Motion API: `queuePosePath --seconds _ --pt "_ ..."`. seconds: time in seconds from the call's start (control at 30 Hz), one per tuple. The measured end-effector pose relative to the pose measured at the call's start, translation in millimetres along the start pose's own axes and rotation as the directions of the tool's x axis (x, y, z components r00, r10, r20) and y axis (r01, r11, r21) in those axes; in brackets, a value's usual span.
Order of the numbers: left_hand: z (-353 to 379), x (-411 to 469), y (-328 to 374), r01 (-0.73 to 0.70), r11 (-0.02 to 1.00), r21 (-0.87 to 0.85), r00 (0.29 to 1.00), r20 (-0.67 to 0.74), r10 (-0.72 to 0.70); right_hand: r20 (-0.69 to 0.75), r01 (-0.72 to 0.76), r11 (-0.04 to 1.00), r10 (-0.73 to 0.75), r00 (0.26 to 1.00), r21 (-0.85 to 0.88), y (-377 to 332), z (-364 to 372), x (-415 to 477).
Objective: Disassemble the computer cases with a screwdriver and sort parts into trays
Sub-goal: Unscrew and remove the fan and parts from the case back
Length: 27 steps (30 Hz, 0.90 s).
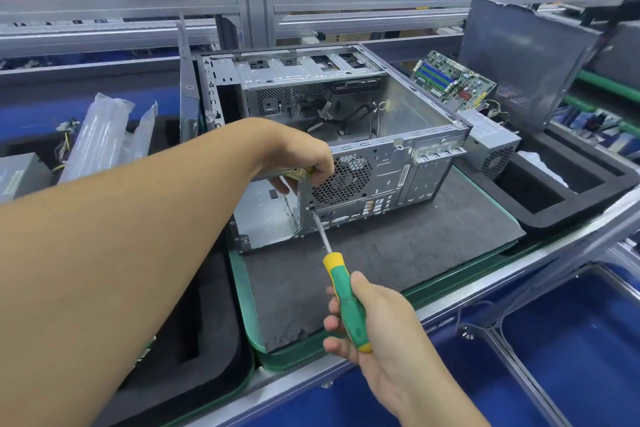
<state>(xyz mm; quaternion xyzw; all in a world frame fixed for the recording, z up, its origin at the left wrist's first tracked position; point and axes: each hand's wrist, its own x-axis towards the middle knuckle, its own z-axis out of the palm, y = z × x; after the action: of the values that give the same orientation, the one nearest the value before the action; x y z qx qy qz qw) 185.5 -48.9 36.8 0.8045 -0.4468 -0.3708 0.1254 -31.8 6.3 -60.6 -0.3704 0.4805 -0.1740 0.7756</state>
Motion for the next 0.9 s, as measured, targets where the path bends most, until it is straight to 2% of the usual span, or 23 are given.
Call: queuePosePath --seconds 0.1,0.23,0.3,0.37,0.43,0.5,0.6,0.7,0.8,0.9 --pt "0.0 1.0 0.0 0.004 1.000 -0.005 1.000 -0.014 -0.004 -0.070 0.105 0.993 -0.109 0.992 -0.062 0.8 1.2 2.2" --pt "0.1 1.4 -0.3 0.004 1.000 -0.008 1.000 -0.011 -0.005 -0.105 0.155 0.974 -0.174 0.979 -0.162 -1.2 2.3 5.9" --pt "0.0 -0.8 0.3 0.002 1.000 -0.005 1.000 -0.002 -0.002 -0.061 0.100 0.983 -0.111 0.992 -0.157 -4.7 1.0 4.0" --pt "-0.2 -2.8 1.2 0.001 1.000 -0.006 1.000 0.006 -0.001 0.014 -0.011 0.994 0.013 1.000 -0.111 -8.5 -2.7 4.7" --pt "-0.1 -3.9 2.1 0.002 1.000 -0.003 1.000 0.009 -0.002 0.069 -0.035 0.992 0.044 0.997 -0.119 -10.7 -6.8 5.3" --pt "-0.3 -2.5 1.5 0.000 1.000 0.000 1.000 0.000 0.000 0.058 0.038 0.967 -0.025 0.998 -0.251 -11.7 -9.1 6.3" --pt "-0.2 -0.9 1.8 0.003 1.000 -0.003 1.000 -0.014 -0.003 -0.033 0.146 0.865 -0.184 0.982 -0.479 -10.8 -6.7 7.7" --pt "-0.6 -0.8 1.9 0.000 1.000 -0.007 1.000 -0.027 0.000 -0.047 0.197 0.819 -0.263 0.964 -0.538 -10.1 3.1 8.5" --pt "-0.8 -1.8 2.5 0.000 1.000 -0.003 1.000 -0.018 0.000 -0.003 0.178 0.846 -0.208 0.978 -0.502 -13.1 7.6 6.7" --pt "-1.2 -1.0 1.8 -0.001 1.000 0.007 1.000 -0.017 0.001 0.047 0.045 0.933 -0.030 0.998 -0.356 -21.9 8.1 8.2"
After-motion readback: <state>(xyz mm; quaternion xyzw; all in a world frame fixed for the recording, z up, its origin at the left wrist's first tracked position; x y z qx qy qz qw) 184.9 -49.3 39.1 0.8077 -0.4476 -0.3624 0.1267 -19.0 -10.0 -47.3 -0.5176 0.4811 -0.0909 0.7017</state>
